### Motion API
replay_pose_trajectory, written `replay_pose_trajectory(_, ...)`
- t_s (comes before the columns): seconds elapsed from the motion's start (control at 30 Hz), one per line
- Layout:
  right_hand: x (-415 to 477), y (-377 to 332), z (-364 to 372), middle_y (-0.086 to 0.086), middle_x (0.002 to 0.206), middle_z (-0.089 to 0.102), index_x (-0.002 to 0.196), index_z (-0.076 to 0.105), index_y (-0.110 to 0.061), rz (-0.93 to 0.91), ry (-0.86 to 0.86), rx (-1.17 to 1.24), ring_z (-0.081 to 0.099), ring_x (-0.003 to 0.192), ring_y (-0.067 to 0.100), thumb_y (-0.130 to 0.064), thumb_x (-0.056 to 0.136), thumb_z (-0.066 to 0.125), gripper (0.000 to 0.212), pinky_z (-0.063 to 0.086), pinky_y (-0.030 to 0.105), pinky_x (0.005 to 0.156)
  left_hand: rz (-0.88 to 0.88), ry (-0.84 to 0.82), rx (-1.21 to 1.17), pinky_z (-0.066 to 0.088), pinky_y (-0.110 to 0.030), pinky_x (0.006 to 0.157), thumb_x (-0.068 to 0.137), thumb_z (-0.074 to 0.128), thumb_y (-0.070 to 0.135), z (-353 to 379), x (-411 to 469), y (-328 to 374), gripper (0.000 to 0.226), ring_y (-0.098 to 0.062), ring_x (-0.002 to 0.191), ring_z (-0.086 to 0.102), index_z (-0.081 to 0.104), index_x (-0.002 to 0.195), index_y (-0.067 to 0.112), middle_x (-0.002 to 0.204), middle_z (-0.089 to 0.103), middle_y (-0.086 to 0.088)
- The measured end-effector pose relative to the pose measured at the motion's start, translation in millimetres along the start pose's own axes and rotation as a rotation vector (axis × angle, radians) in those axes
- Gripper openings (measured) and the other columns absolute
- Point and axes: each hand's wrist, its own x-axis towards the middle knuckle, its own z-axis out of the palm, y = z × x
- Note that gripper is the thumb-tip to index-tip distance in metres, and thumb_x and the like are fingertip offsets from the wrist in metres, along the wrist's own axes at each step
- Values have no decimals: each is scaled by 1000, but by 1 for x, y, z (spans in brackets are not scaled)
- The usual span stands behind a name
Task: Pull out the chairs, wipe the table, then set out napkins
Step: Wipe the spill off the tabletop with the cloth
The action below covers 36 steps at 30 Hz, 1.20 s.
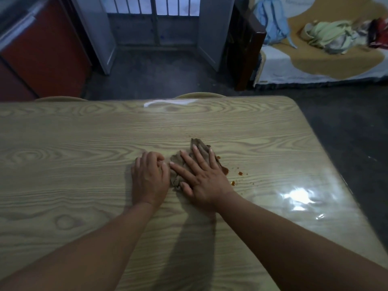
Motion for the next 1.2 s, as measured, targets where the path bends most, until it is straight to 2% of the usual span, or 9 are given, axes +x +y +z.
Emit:
replay_pose_trajectory(0.13, 20, -2, -3, 1, 162, 1, 152, 6, -40, 22, -6, -51, -11, 148, 33, -52, 93, 9, 60, -3, 62, 114, -4, 32, -29, 31, -36, 79, 82, 42, 27, 1, 0, -1, 19, -32, 85, 53, 55, 88, 14, 88, 59, -8)
replay_pose_trajectory(0.2, 33, -7, -5, 0, 162, -4, 152, 3, -36, 71, -6, -52, -17, 147, 30, -50, 97, 12, 58, -8, 59, 114, -10, 38, -56, 32, -37, 80, 82, 41, 27, 2, 0, -1, 21, -32, 86, 53, 55, 89, 13, 89, 59, -9)
replay_pose_trajectory(0.37, 73, -8, -7, 5, 162, -3, 154, 6, -19, 118, -24, -6, -14, 148, 26, -44, 100, 20, 61, -8, 51, 118, -27, 38, -77, 32, -38, 79, 80, 40, 26, 2, 1, -2, 21, -33, 86, 52, 54, 89, 13, 89, 59, -11)
replay_pose_trajectory(0.53, 94, -4, -10, 4, 162, -8, 155, 1, -20, 395, -57, 152, -14, 148, 30, -44, 99, 20, 63, -10, 50, 118, -1, 40, -50, 34, -40, 76, 77, 40, 23, 4, 2, -5, 22, -34, 80, 56, 57, 86, 11, 85, 60, -12)
replay_pose_trajectory(0.67, 84, -6, -11, 11, 161, -10, 155, -1, -19, 649, -47, 184, -15, 146, 39, -48, 98, 18, 66, -13, 55, 115, -6, 12, -79, 44, -43, 77, 78, 38, 25, 1, 2, -3, 24, -35, 81, 56, 56, 86, 11, 86, 60, -13)
replay_pose_trajectory(0.83, 48, -8, -5, 12, 161, -11, 155, 1, -19, 825, -5, 221, -17, 145, 40, -50, 97, 24, 69, -18, 58, 110, -27, -10, -71, 43, -43, 80, 80, 36, 26, -3, -1, 2, 25, -34, 86, 54, 55, 88, 13, 89, 60, -10)
replay_pose_trajectory(0.97, 19, -12, -5, 13, 161, -7, 154, 3, -20, 835, -13, 178, -14, 145, 41, -51, 97, 24, 69, -17, 61, 110, -31, -26, -59, 40, -42, 78, 79, 35, 28, -4, 0, 1, 26, -34, 87, 55, 55, 88, 14, 90, 60, -10)
replay_pose_trajectory(1.1, -8, -8, -4, 10, 161, -8, 154, 3, -24, 695, -39, 106, -12, 146, 40, -53, 97, 20, 67, -14, 59, 113, -12, -36, -55, 40, -43, 80, 79, 34, 28, -5, 0, 2, 27, -34, 89, 55, 55, 89, 14, 91, 60, -11)
replay_pose_trajectory(1.2, -30, -1, 0, 5, 162, -5, 154, 5, -29, 596, -29, 99, -10, 147, 36, -60, 83, 1, 77, -10, 56, 116, -11, -42, -62, 40, -44, 81, 79, 33, 28, -6, -1, 2, 30, -35, 90, 55, 56, 89, 13, 91, 61, -12)
